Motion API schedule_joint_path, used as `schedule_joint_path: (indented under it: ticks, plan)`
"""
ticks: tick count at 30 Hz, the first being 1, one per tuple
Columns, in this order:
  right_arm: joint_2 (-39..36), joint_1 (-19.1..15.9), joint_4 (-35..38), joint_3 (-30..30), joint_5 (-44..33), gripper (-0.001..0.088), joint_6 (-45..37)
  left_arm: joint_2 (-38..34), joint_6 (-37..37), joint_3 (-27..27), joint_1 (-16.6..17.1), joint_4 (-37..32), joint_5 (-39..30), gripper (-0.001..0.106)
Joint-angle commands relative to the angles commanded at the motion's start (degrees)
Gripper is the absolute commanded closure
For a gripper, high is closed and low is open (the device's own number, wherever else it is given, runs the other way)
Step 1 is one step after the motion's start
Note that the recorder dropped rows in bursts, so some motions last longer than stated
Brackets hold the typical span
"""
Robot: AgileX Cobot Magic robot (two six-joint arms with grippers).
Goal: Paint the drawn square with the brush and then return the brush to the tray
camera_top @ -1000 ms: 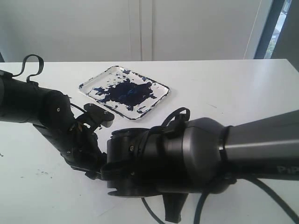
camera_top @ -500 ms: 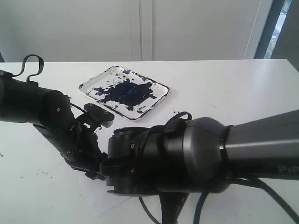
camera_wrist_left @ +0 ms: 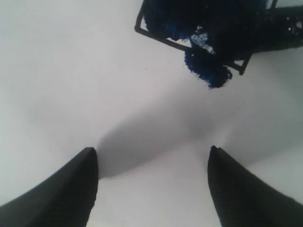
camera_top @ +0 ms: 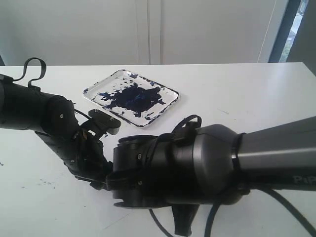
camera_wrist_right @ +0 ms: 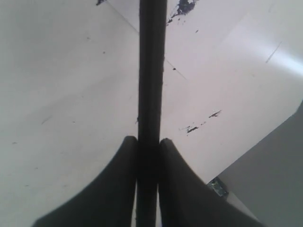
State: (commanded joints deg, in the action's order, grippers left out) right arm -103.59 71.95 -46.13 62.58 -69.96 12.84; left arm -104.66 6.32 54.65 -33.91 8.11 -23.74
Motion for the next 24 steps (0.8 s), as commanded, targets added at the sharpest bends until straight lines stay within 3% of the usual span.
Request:
schedule_joint_path:
  ticks: [12,18,24]
  plan:
    - [0.85,-0.70,-9.93,0.00,1.85,0.0868,17.65,0.78,-0.11,0.00,0.00,0.33,3.08,0.036]
    - [0.85,-5.51,-12.43,0.00,5.84,0.0868,26.41,4.42,-0.11,0.00,0.00,0.34,3.66,0.036]
    - [0.85,-9.11,-12.58,0.00,14.10,0.0868,29.28,9.88,-0.36,0.00,0.00,1.65,3.13,0.036]
